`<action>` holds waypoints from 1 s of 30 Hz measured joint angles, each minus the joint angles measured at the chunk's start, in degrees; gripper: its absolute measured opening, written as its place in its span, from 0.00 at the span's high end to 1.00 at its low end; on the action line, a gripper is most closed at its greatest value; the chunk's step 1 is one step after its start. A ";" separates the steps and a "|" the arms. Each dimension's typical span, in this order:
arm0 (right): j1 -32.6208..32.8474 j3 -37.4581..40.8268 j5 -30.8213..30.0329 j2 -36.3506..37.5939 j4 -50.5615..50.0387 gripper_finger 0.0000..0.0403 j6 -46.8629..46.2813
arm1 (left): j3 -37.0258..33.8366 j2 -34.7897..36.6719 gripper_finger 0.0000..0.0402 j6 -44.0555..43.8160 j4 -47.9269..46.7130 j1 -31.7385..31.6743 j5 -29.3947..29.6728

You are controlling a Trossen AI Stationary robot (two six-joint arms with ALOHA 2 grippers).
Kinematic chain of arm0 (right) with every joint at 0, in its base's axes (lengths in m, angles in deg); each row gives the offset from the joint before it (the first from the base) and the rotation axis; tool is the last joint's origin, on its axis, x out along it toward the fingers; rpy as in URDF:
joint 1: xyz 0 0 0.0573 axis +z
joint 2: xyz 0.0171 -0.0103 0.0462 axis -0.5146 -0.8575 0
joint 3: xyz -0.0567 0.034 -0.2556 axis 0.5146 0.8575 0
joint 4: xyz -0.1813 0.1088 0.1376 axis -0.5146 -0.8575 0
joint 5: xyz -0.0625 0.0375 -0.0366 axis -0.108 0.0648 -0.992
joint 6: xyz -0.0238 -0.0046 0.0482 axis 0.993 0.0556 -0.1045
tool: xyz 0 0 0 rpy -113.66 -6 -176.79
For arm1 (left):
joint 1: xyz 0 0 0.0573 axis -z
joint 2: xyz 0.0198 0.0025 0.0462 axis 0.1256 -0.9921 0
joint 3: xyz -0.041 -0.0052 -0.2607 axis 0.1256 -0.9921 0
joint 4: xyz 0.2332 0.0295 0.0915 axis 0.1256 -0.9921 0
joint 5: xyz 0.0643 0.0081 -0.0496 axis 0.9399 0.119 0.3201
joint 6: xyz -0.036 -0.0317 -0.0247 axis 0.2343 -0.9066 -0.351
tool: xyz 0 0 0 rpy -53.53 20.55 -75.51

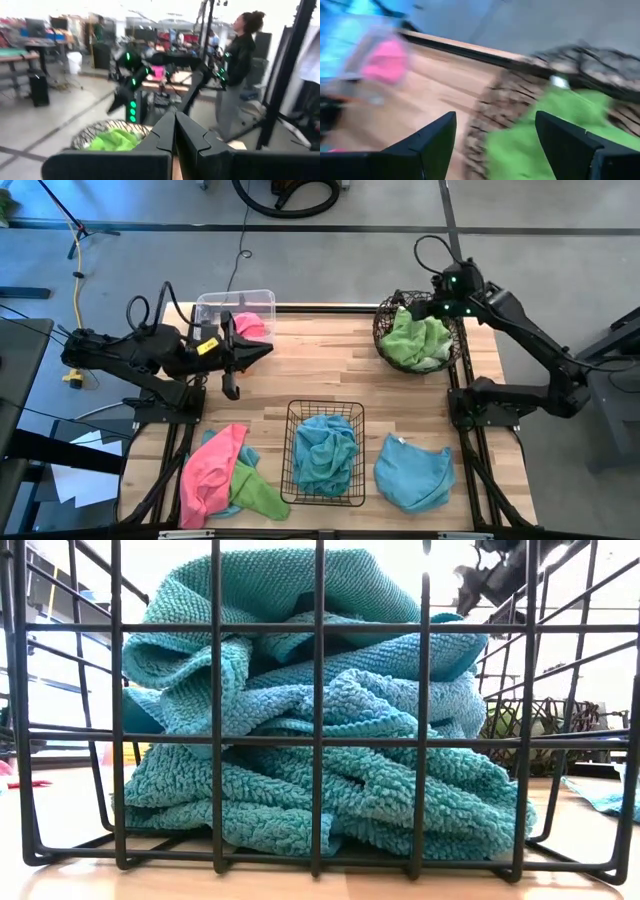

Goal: Sort microfiber towel by color & place in baskets
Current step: Put the pink towel into the left transparent bin

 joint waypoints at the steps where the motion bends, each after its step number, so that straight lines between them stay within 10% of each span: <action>1: 1.48 -0.08 0.69 0.52 1.25 0.33 -0.22 | 0.00 0.00 1.00 -0.96 -1.14 0.00 -1.03; 15: 27.82 5.13 -8.73 6.25 13.87 0.33 -10.54 | 0.04 -0.59 0.96 -30.55 -31.80 7.81 -10.37; 30: 40.46 5.13 -22.30 6.23 13.83 0.33 -14.70 | -0.17 -12.02 0.49 -50.44 -63.17 31.92 -12.91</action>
